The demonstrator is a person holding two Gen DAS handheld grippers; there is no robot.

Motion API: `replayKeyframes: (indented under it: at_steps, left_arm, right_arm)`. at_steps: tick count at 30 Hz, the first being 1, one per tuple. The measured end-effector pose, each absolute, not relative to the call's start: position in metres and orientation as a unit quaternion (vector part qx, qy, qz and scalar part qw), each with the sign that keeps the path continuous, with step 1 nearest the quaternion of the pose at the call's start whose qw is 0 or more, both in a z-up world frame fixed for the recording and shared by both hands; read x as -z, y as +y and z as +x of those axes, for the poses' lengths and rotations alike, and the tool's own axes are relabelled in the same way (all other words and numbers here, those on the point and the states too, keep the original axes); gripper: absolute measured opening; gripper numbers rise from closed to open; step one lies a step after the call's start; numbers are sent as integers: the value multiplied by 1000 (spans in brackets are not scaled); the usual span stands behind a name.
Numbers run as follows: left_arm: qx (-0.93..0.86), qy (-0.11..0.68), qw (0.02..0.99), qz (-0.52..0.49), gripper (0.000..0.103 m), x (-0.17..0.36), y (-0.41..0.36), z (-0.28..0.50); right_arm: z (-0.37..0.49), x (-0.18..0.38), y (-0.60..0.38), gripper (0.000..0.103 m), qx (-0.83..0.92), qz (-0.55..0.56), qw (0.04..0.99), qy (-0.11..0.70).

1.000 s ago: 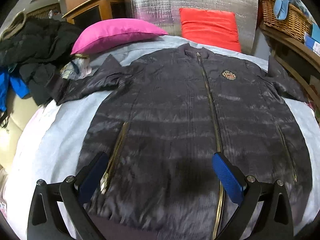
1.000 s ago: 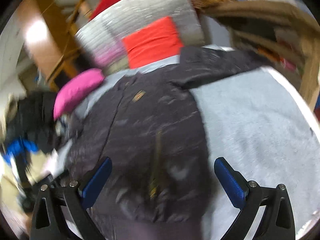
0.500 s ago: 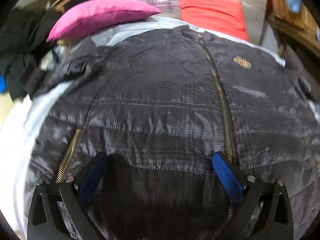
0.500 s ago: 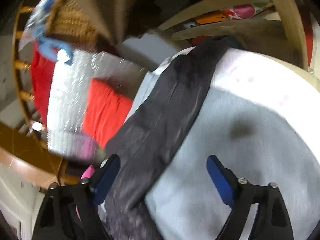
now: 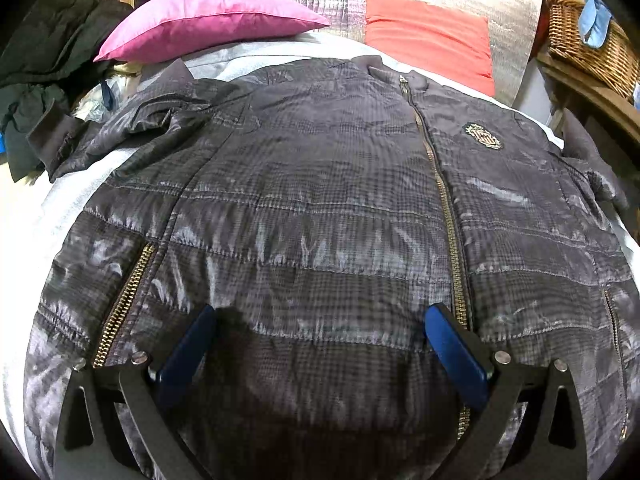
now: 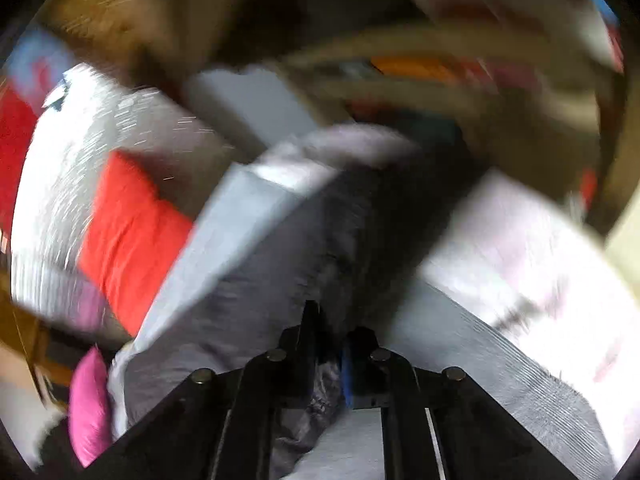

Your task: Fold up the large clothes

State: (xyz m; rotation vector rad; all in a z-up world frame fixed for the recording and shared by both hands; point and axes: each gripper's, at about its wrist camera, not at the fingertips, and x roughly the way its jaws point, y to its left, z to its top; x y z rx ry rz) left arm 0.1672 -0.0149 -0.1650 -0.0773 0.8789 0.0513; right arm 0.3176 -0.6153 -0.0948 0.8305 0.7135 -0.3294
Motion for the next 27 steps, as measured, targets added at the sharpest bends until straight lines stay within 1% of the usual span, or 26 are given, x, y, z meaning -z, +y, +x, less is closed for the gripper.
replayKeyframes:
  at_steps: [4,7,9,11,12,13,14,15,17,19,23,27]
  left_arm:
    - [-25,424,905,-38,103,165,-16,171]
    - [-24,424,904,-40,103,165,-15,170]
    - [-23,424,904,-42,103,165,-15,170]
    - [-23,424,904,-44,103,165,-14,169]
    - [-23,424,904,-45,103,165,-14,169]
    - [-22,424,904,-45,103,165,-14,170]
    - [-22,424,904,-47,103,165,-13,170]
    - [-20,423,904,-49,103,165,-12,170]
    - [-20,423,904,-51,103,165,-13,171]
    - [-21,423,905,-50,103,165,-13,171]
    - [-23,423,905,-47,103,165,-14,171]
    - [-23,423,905,-47,103,164,-14,172]
  right_arm:
    - [333,-3,-525,10,90,268,914,291]
    - [327,-52,-421,10,16,161,952,259]
    - [315,-63,-341,10,-38,85,964,250]
    - [306,-53,-279,11,-83,39,963,255]
    - [304,-37,-243,19,-112,13,954,278]
    - [302,-17,-215,40,-138,-2,942,305]
    - [296,2,-197,65,-156,-6,933,325]
    - [294,28,-179,103,-174,-4,918,357]
    - [288,61,-165,103,-192,12,897,399]
    - [286,76,-170,103,-199,49,889,410]
    - [266,68,-216,103,-190,137,894,382]
    - [275,55,-274,103,-162,236,892,349]
